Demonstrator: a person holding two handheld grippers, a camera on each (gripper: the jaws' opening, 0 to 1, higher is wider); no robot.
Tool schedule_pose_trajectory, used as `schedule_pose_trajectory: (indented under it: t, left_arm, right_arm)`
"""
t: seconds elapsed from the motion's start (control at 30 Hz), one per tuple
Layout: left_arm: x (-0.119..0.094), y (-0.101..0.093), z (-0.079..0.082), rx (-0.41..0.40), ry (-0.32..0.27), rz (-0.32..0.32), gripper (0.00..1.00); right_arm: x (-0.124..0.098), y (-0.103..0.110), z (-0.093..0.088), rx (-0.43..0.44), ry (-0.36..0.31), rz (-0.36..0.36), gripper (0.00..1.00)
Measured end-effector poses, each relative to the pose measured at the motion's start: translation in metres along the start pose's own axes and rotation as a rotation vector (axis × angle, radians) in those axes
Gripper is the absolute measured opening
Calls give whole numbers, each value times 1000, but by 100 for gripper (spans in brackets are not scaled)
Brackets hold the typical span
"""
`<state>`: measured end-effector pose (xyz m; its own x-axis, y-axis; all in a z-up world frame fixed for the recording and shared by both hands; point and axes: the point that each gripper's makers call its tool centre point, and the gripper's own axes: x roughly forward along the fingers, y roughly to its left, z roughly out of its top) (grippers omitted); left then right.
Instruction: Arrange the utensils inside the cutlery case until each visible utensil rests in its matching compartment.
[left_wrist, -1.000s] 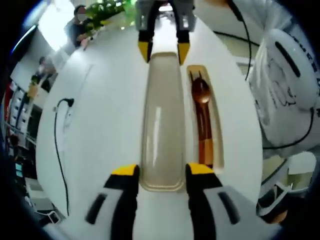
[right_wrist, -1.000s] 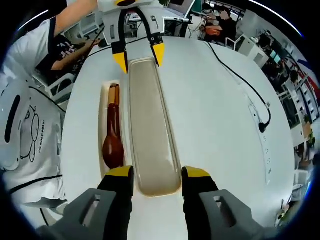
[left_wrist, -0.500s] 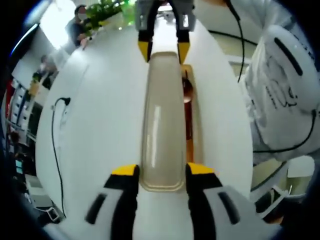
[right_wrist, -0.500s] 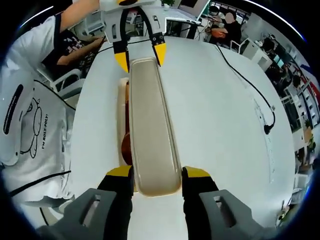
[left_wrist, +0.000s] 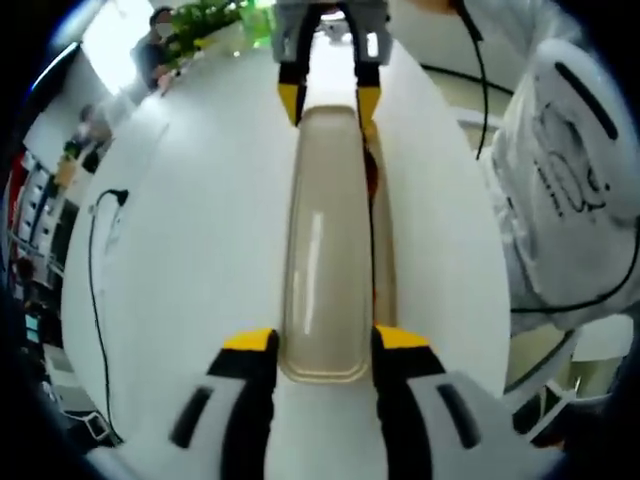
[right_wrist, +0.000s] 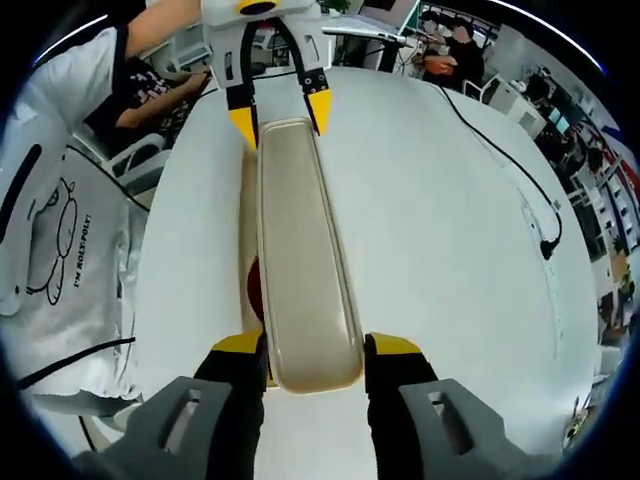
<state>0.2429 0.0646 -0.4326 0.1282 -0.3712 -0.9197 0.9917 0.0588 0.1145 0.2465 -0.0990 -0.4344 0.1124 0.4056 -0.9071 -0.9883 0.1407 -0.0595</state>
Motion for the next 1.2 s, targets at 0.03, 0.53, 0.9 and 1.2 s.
schedule_pose_trajectory:
  t: [0.03,0.53,0.9,1.2]
  left_arm:
    - [2,-1,0,-3,1,-5,39]
    - [10,-7,-4,43,-27,-26,41]
    - [6,-8,-1,29,-78,-43,40]
    - [3,-16,5,31,-122,-44,42]
  right_arm:
    - [1,1,0,-2,-4,3,39]
    - [6,5,-4,-8,-43,25,40]
    - [-2,7,-6,47,-103,61,39]
    - [-11,5,-9,126,-185,73,38]
